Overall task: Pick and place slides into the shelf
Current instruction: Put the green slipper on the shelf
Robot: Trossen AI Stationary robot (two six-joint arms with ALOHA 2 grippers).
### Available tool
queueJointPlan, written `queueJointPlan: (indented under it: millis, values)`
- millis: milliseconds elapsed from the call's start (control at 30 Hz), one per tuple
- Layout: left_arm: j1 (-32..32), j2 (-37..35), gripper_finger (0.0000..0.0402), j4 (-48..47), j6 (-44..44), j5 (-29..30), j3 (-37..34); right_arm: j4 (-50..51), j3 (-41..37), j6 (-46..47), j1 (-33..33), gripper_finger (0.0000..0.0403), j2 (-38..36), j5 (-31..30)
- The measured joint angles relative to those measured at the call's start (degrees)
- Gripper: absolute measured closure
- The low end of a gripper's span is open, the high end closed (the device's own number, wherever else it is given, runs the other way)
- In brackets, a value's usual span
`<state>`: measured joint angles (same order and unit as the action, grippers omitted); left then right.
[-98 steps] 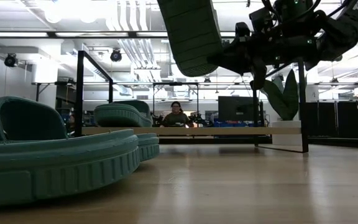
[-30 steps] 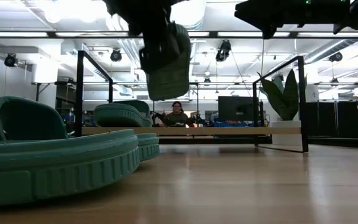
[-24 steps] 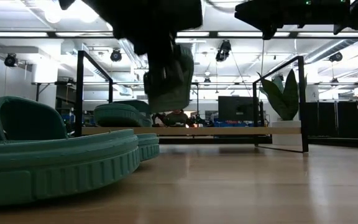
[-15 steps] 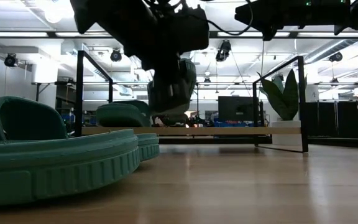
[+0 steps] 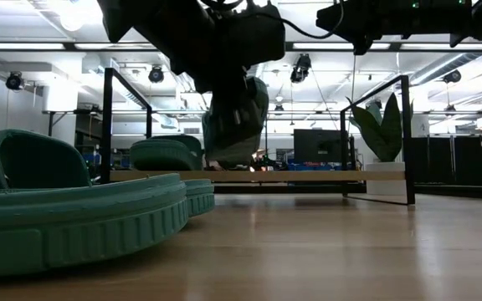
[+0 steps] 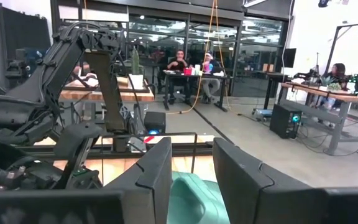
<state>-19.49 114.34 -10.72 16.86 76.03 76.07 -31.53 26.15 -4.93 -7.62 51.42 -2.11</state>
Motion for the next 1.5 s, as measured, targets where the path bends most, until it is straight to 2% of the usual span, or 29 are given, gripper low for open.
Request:
queueJointPlan:
  millis: [233,567,700,800,933,1100,1300,1400,1500]
  values:
    - [0.0,-0.02,0.0367,1.31,-0.07,-2.75,-0.78,-0.09,0.0,0.0,0.0,0.03,0.0,0.0]
    - [-0.09,-0.07,0.0367,1.4,0.2,-3.29,-5.16,0.04,-0.04,0.42,0.0,0.0299,0.0,0.05]
    - [0.0,-0.07,0.0365,1.34,-0.63,-8.23,-5.38,0.09,-0.09,0.42,0.0,0.0304,0.0,0.11]
    - [0.02,-0.08,0.0331,1.62,-1.51,-10.9,-4.94,0.58,-0.09,0.42,0.0,0.0305,0.0,0.11]
    - [-0.13,-0.11,0.0282,1.68,-1.57,-11.54,-4.72,1.4,-0.11,0.42,0.0,0.0303,0.0,0.12]
    - [-0.13,-0.17,0.0262,1.5,-1.6,-12.21,-4.61,1.55,-0.13,0.44,0.0,0.0298,0.0,0.11]
    - [-0.17,-1.55,0.0259,1.1,-1.7,-22.76,-4.61,2.35,-0.13,0.43,0.0,0.0303,0.0,0.11]
    - [-0.17,-3.61,0.0258,0.2,-3.12,-26.2,-4.72,3.01,-0.13,0.44,0.0,0.0305,0.0,0.11]
    - [-0.17,-6.42,0.0258,-4.54,-6.18,-30.71,-4.76,3.51,-0.13,0.44,0.0,0.0303,-0.01,0.11]
